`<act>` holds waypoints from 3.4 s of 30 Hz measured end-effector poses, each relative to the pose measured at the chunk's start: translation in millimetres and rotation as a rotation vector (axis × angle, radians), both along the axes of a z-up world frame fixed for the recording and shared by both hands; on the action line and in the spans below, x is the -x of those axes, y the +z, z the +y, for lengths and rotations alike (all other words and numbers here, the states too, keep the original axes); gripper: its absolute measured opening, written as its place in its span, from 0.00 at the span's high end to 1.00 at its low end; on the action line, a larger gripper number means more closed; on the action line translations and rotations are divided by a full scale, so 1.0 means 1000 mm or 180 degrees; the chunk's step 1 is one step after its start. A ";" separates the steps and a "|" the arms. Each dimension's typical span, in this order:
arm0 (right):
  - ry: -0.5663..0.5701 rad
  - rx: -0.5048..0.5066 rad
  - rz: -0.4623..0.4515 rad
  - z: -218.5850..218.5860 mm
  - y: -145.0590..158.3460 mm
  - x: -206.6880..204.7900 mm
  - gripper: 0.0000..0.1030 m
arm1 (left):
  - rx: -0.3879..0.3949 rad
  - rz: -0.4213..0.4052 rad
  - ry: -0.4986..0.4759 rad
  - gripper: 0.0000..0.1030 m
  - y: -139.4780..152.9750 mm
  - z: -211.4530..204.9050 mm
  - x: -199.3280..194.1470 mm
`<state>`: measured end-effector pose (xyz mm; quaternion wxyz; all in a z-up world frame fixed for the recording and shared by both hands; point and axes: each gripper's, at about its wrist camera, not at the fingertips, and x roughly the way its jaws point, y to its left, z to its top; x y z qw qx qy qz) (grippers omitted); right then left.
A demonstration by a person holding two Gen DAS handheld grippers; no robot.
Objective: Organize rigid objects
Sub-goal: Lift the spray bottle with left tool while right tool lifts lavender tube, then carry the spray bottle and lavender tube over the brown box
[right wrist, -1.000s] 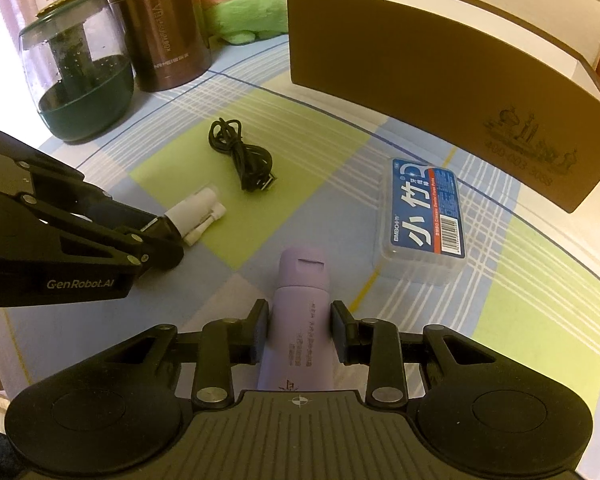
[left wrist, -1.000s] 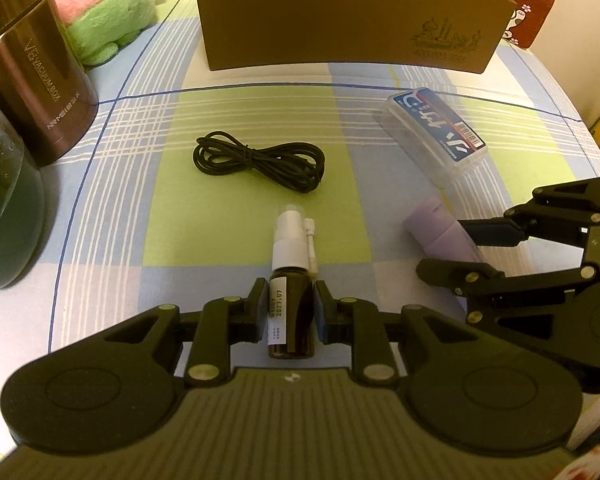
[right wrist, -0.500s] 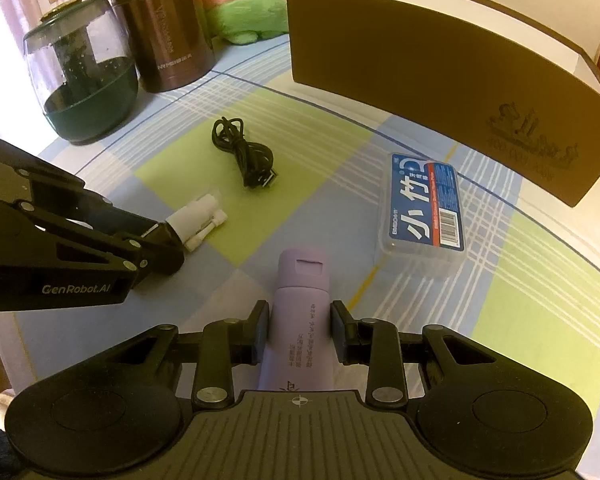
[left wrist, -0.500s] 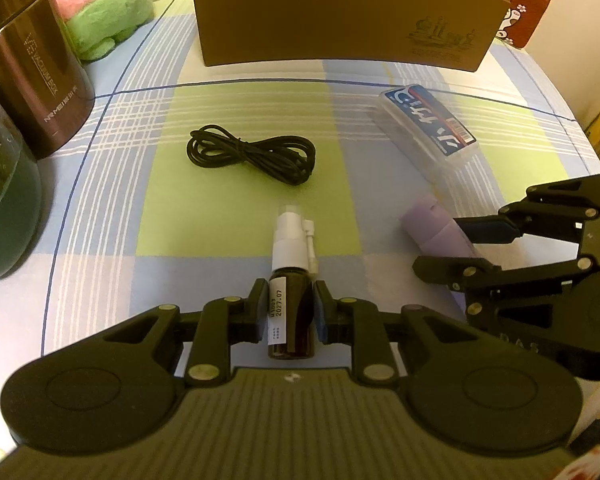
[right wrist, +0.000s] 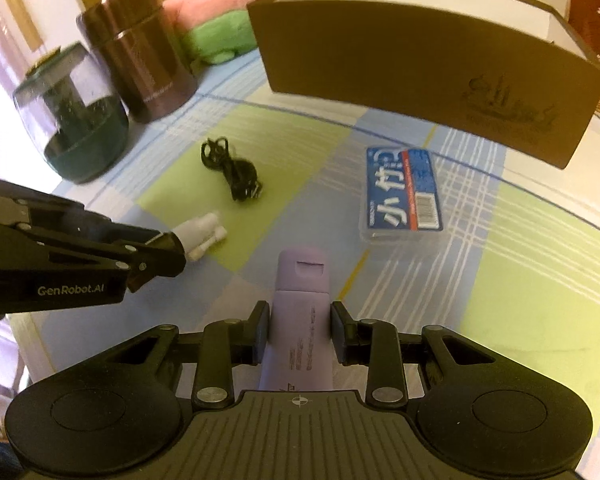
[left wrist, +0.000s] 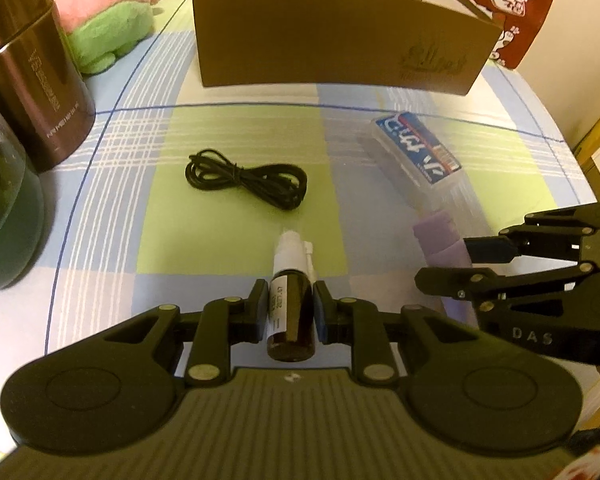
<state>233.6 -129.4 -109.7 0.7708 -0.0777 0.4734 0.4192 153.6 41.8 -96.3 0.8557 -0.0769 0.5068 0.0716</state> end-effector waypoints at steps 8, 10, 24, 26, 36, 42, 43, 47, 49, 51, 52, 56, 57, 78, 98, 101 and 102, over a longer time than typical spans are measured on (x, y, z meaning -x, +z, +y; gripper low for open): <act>-0.0036 -0.0023 0.0011 -0.002 0.001 -0.001 0.72 | 0.0036 0.0129 0.0000 0.81 -0.011 0.001 -0.004; -0.0038 -0.0022 0.0014 -0.002 0.001 -0.001 0.72 | 0.0047 0.0145 0.0019 0.81 -0.013 0.002 -0.004; -0.0087 -0.0038 0.0014 -0.004 0.000 -0.003 0.72 | 0.0045 0.0068 -0.0017 0.82 -0.012 0.000 -0.008; -0.0098 -0.0049 0.0009 -0.004 0.001 -0.004 0.72 | 0.0039 0.0026 -0.0025 0.82 -0.009 0.000 -0.007; -0.0139 -0.0138 -0.0053 -0.005 0.012 -0.006 0.72 | 0.0031 -0.0165 -0.0031 0.82 0.012 -0.001 -0.009; -0.0163 -0.0210 -0.0121 -0.007 0.020 -0.009 0.72 | 0.0016 -0.0280 -0.0045 0.82 0.025 -0.002 -0.013; -0.0171 -0.0221 -0.0132 -0.007 0.022 -0.010 0.72 | 0.0013 -0.0297 -0.0047 0.82 0.027 -0.002 -0.014; -0.0199 -0.0271 -0.0161 -0.007 0.028 -0.014 0.72 | -0.0006 -0.0349 -0.0060 0.82 0.033 -0.002 -0.019; -0.0207 -0.0296 -0.0178 -0.008 0.032 -0.016 0.72 | -0.0016 -0.0372 -0.0066 0.82 0.036 -0.001 -0.021; -0.0217 -0.0323 -0.0198 -0.008 0.036 -0.019 0.72 | -0.0027 -0.0400 -0.0078 0.82 0.039 -0.001 -0.023; -0.0223 -0.0336 -0.0207 -0.008 0.038 -0.020 0.72 | -0.0033 -0.0418 -0.0079 0.82 0.041 0.000 -0.025; -0.0241 -0.0385 -0.0240 -0.008 0.045 -0.026 0.72 | -0.0056 -0.0488 -0.0096 0.82 0.048 0.000 -0.032; -0.0245 -0.0397 -0.0247 -0.008 0.047 -0.027 0.72 | -0.0062 -0.0503 -0.0102 0.82 0.050 0.000 -0.033; -0.0483 -0.0616 -0.0486 -0.018 0.089 -0.087 0.72 | -0.0222 -0.0898 -0.0207 0.82 0.093 0.005 -0.099; -0.0659 -0.0901 -0.0842 -0.003 0.142 -0.178 0.72 | -0.0339 -0.1169 -0.0299 0.82 0.127 0.018 -0.182; -0.0711 -0.0873 -0.0885 -0.001 0.141 -0.191 0.72 | -0.0344 -0.1173 -0.0295 0.82 0.128 0.020 -0.194; -0.0731 -0.0862 -0.0897 0.000 0.140 -0.196 0.72 | -0.0338 -0.1166 -0.0292 0.82 0.127 0.022 -0.198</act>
